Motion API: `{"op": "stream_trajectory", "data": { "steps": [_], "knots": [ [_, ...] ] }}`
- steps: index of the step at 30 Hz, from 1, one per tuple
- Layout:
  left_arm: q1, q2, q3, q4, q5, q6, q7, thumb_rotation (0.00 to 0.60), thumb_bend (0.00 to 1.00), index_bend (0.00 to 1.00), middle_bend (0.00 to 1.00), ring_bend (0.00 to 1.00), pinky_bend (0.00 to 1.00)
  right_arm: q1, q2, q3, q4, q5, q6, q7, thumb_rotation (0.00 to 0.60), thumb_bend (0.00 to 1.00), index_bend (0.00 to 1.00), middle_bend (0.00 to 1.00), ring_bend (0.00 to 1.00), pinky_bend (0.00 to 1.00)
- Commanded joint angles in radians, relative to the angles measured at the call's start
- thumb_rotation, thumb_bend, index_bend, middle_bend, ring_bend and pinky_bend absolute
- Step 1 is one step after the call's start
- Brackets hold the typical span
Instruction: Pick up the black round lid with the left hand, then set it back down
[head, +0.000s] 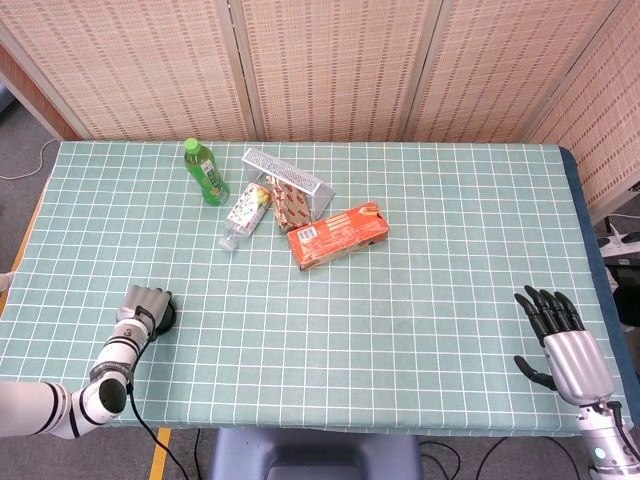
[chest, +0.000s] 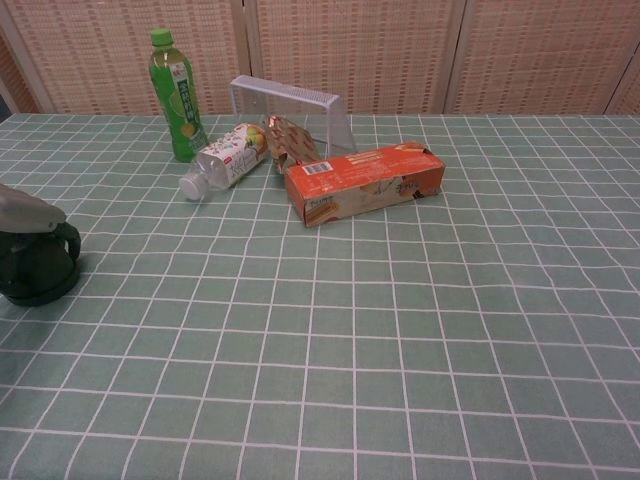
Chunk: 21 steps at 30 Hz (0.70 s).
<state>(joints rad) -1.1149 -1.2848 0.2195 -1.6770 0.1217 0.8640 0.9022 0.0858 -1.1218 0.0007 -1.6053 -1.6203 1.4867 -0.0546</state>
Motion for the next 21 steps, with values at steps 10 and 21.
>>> {"op": "stream_trajectory", "data": {
  "steps": [10,21],
  "knots": [
    [0.079,0.040,-0.018,-0.019,0.170,0.016,-0.125,0.600,0.39,0.53,0.51,0.58,0.84,0.000,-0.001,-0.002,0.001,-0.004,0.000,0.006,0.600,0.17,0.00,0.00,0.00,0.00],
    [0.142,0.086,-0.055,-0.032,0.322,-0.006,-0.249,0.600,0.40,0.57,0.57,0.60,0.87,-0.002,0.000,-0.004,0.001,-0.009,0.003,0.003,0.600,0.17,0.00,0.00,0.00,0.00]
  ]
}}
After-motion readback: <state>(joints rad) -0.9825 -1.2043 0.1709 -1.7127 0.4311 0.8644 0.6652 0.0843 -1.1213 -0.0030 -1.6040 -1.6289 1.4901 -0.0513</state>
